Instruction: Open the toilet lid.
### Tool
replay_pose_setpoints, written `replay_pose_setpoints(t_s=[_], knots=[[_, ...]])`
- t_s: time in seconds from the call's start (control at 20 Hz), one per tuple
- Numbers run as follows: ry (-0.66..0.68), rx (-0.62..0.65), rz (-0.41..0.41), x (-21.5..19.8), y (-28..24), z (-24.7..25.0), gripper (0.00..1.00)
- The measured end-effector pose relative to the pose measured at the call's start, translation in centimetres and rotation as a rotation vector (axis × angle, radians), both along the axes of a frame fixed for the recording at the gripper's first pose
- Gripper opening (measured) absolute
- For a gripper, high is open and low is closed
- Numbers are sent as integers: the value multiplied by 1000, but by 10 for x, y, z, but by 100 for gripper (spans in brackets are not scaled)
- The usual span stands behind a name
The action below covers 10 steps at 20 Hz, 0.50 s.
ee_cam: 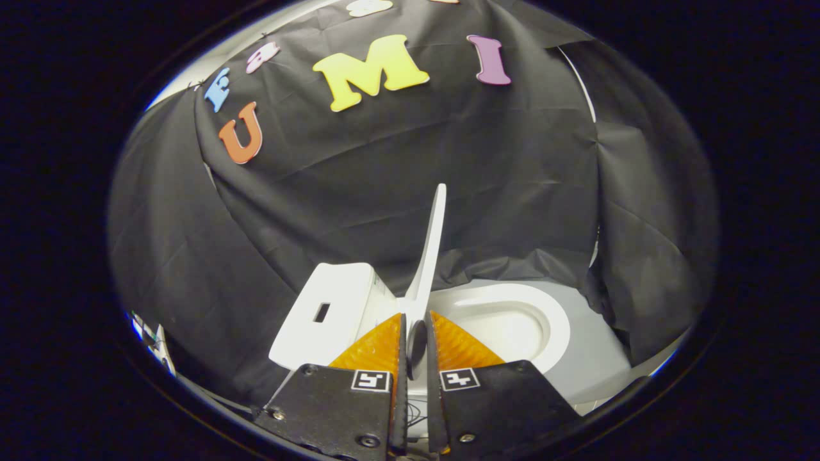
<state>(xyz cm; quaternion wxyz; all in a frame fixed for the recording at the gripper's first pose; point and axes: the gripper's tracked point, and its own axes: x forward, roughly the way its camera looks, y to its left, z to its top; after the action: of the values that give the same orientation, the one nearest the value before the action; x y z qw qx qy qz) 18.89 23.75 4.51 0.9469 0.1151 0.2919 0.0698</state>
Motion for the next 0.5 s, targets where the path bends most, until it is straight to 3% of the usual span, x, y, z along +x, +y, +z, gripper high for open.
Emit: replay_pose_setpoints(t_s=[0.5], knots=[[-12, -3, 69, 3, 58, 12, 20]])
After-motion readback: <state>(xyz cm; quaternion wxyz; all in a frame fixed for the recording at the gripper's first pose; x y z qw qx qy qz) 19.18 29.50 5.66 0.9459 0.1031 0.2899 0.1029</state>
